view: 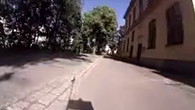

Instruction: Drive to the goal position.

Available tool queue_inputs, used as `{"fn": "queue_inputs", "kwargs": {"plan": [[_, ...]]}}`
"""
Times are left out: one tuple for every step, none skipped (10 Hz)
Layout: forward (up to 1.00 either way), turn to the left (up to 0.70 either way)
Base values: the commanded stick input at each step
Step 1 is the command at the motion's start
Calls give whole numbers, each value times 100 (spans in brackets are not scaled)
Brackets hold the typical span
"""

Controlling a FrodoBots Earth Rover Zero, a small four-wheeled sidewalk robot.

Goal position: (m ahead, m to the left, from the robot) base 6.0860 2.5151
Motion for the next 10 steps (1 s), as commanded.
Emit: {"fn": "queue_inputs", "kwargs": {"plan": [[70,0],[70,0],[70,0],[70,0],[70,0],[70,0],[70,0],[70,0],[70,0],[70,0]]}}
